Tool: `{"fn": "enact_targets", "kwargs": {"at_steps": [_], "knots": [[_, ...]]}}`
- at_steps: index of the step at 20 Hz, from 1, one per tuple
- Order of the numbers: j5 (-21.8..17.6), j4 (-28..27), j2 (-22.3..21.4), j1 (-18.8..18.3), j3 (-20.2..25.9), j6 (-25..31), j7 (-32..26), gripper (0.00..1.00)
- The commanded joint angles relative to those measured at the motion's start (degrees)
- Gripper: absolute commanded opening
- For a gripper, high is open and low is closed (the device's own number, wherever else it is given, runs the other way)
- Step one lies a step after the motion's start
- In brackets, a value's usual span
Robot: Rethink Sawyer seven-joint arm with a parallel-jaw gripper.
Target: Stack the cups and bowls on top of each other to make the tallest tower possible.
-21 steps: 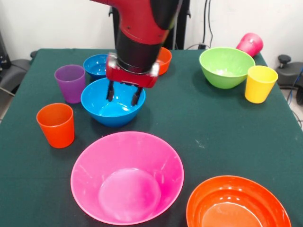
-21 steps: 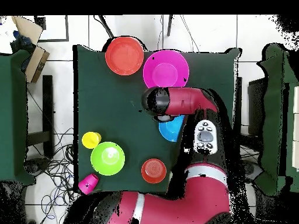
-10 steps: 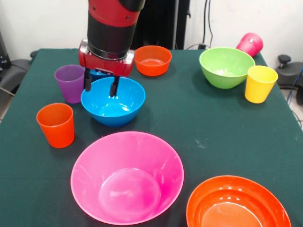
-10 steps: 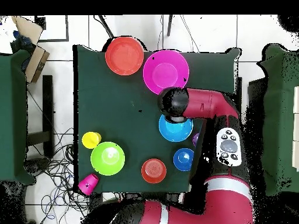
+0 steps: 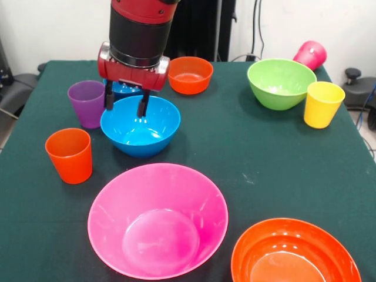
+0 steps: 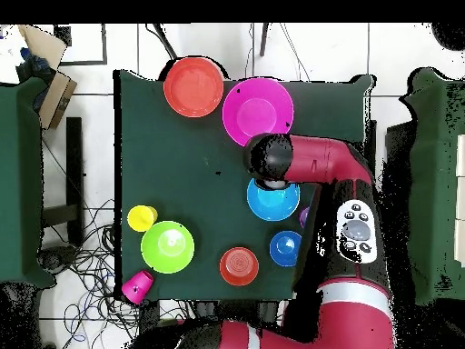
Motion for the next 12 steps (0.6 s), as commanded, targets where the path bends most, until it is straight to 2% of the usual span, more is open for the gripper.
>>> {"fn": "enact_targets", "kwargs": {"at_steps": [1,8,12], "knots": [[-1.7,4.8,1.0,0.4,6.2,4.6,-5.6,1.00],[-3.2,5.0,-0.2,2.0,5.0,5.1,-5.8,1.00],[-3.4,7.0,-1.3,2.3,4.7,3.6,-5.2,1.00]]}}
